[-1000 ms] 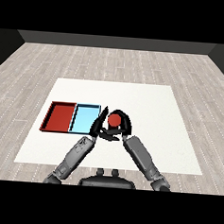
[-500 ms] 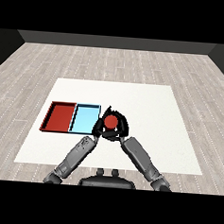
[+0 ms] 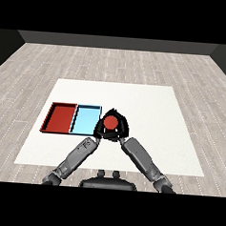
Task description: Pick the red can and put it in the red box
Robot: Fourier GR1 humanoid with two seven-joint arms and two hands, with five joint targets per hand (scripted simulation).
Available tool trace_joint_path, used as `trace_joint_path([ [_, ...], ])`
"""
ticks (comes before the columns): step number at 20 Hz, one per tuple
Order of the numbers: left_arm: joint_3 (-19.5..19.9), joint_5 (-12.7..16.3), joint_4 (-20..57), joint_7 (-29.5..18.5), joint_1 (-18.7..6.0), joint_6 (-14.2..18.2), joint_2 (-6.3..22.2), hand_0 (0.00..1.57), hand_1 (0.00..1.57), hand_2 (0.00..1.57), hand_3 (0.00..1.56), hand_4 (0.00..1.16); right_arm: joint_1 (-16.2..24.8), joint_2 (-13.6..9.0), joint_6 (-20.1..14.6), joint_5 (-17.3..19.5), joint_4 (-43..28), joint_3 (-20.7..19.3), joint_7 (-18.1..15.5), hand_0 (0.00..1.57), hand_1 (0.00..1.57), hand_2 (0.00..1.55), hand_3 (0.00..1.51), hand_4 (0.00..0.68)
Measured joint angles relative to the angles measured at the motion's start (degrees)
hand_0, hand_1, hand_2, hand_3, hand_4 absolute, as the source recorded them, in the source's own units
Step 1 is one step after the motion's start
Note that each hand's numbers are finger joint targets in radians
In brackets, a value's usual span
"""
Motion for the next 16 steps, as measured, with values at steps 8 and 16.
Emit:
trace_joint_path([
  [8,-1.3,0.6,0.8,1.7,-1.0,4.6,0.8,1.57,1.57,1.45,1.3,0.88,-0.6,-0.3,0.5,-1.8,1.5,0.3,-2.2,1.48,1.48,1.44,1.39,0.558],
  [16,-1.0,-0.5,-0.1,2.3,-1.3,5.1,0.8,1.57,1.57,1.53,1.43,0.87,0.3,-0.2,-0.2,-0.3,-1.1,0.4,-0.7,1.52,1.52,1.46,1.4,0.547],
])
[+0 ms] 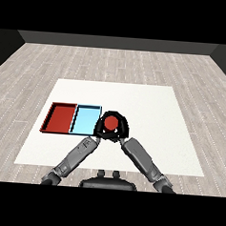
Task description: Pick the red can and put it in the red box
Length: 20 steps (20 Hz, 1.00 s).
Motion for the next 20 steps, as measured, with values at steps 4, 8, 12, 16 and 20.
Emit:
trace_joint_path([
  [4,-0.6,0.1,0.1,0.2,0.6,0.8,-0.2,1.57,1.57,1.54,1.45,0.96,0.8,0.3,0.9,-0.2,0.8,-0.1,-2.3,1.47,1.47,1.45,1.4,0.532],
  [8,0.1,2.0,0.5,-2.3,0.2,1.1,0.1,1.57,1.57,1.57,1.49,1.14,-1.2,-0.1,1.2,-3.0,1.4,0.7,-2.1,0.0,0.0,0.0,0.0,0.0],
  [12,0.6,2.6,0.4,-3.0,-0.3,0.9,-0.3,1.57,1.57,1.57,1.49,1.14,-0.4,0.0,3.3,-1.4,-0.4,-0.6,-0.4,0.0,0.0,0.0,0.0,0.0],
  [16,1.0,2.0,0.8,-2.9,-0.6,-0.1,-0.9,1.57,1.57,1.57,1.49,1.15,0.6,0.2,4.8,-0.3,-1.7,-1.7,-0.1,0.0,0.0,0.0,0.0,0.0],
  [20,0.3,1.8,1.1,-2.6,-1.2,0.8,-1.4,1.57,1.57,1.57,1.48,1.15,0.2,0.3,5.0,2.4,-2.5,-3.0,1.4,0.0,0.0,0.0,0.0,0.0],
])
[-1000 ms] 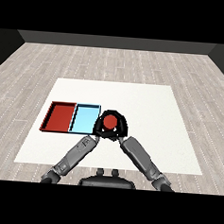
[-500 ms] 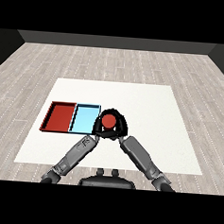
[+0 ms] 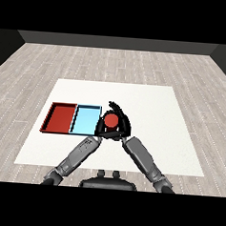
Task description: Pick the red can and put it in the red box
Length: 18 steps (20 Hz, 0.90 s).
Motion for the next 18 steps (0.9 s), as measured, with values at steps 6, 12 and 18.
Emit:
trace_joint_path([
  [6,-0.9,-0.8,-1.6,-0.4,3.4,-0.4,-0.1,1.57,1.57,1.57,1.49,1.14,0.4,-0.5,-1.7,4.0,-4.1,-2.0,3.3,0.0,0.0,0.0,0.0,0.0],
  [12,0.7,0.6,-0.1,-1.5,5.2,-1.9,0.6,1.57,1.57,1.56,1.46,1.12,-0.4,-4.1,-0.9,3.9,-12.9,-8.2,6.7,0.0,0.0,0.0,0.0,0.0],
  [18,4.9,0.1,-1.7,-1.2,5.8,-4.0,3.3,1.57,1.57,1.57,1.47,1.13,6.2,-7.9,0.8,2.5,-20.2,-14.0,6.7,0.0,0.0,0.0,0.0,0.0],
])
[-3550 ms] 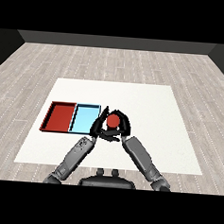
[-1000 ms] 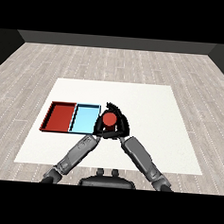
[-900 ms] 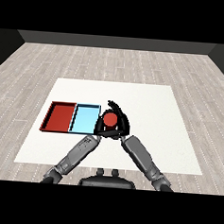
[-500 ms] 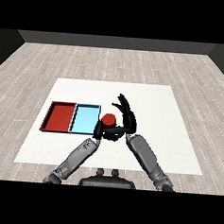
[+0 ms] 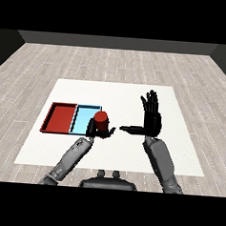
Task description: Pick the red can and put it in the red box
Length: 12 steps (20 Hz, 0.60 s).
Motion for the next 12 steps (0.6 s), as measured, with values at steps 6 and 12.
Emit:
trace_joint_path([
  [6,3.3,-2.7,-3.7,2.9,-0.6,-0.1,3.9,1.57,1.57,1.56,1.46,1.11,7.5,-2.7,4.8,-3.5,0.3,-6.1,-3.5,0.0,0.0,0.0,0.0,0.0],
  [12,7.1,-4.8,-8.2,7.8,0.3,-1.1,10.3,1.57,1.57,1.56,1.42,1.12,11.6,-4.5,8.0,-3.5,6.0,-9.4,-6.2,0.0,0.0,0.0,0.0,0.0],
])
